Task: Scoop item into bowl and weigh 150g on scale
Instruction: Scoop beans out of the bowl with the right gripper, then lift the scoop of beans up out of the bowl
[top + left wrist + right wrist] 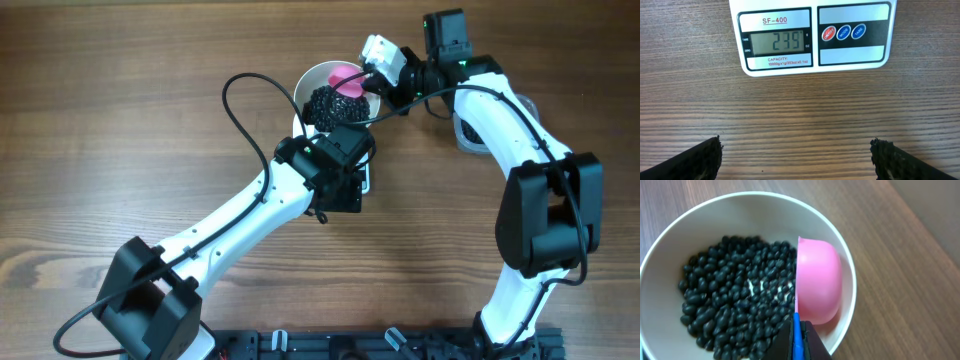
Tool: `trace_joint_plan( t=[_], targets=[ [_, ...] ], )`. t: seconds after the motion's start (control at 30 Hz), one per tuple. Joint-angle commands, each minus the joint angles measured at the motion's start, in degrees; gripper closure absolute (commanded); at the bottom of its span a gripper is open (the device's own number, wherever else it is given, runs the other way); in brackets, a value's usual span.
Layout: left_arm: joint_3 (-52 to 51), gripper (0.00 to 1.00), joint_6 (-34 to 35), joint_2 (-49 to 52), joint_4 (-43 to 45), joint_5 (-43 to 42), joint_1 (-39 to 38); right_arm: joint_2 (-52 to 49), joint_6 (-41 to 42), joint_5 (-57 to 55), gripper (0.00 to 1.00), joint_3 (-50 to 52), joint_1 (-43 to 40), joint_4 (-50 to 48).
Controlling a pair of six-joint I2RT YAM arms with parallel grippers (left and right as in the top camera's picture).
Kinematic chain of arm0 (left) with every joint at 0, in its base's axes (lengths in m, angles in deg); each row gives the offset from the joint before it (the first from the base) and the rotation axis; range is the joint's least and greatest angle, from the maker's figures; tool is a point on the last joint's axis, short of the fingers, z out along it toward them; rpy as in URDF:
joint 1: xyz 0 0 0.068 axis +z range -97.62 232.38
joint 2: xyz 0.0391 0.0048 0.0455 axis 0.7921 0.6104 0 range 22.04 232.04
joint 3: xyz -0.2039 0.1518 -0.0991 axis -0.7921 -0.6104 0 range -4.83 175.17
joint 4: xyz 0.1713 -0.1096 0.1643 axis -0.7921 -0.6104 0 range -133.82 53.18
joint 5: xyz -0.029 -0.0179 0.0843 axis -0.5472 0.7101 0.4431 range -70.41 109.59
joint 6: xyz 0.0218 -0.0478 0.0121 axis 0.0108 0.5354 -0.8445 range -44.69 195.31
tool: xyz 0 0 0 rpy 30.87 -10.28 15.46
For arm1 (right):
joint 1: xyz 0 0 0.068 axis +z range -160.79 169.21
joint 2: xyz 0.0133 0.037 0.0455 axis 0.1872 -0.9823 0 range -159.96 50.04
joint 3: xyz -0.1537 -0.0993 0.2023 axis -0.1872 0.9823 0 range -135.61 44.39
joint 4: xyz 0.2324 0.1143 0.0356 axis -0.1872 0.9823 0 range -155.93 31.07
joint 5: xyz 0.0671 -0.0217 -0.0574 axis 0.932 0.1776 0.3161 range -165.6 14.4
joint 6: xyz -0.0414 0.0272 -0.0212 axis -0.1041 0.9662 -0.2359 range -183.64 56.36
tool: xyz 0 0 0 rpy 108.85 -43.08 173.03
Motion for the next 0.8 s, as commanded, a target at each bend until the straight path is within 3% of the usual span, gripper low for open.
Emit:
trace_joint_plan(
  t=[0.0, 0.27, 0.33, 0.47, 0.63, 0.77],
  targets=[
    [-0.3, 0.00, 0.5, 0.4, 0.0, 1.2, -0.4, -1.0, -5.1, -0.6, 0.96, 0.0, 1.4, 3.2],
    [-0.3, 0.00, 0.5, 0.4, 0.0, 1.2, -0.4, -1.0, -5.1, -0.5, 0.96, 0.0, 6.2, 13.9],
    [-0.3, 0.00, 0.5, 0.4, 0.0, 1.2, -0.4, -1.0, -0.2, 0.1, 0.96, 0.0, 6.0, 15.3],
    [-0.3, 0.00, 0.5, 0.4, 0.0, 1.2, -0.4, -1.0, 13.7, 11.6, 0.96, -0.1, 3.1, 13.6],
    [-0.3, 0.00, 0.5, 0.4, 0.0, 1.2, -0.4, -1.0, 27.8, 32.4, 0.96, -0.1, -3.3, 9.3],
    [-0.3, 0.00, 0.5, 0.4, 0.0, 1.2, -0.4, -1.0, 30.9, 39.6, 0.96, -0.1, -6.1, 8.3]
  ],
)
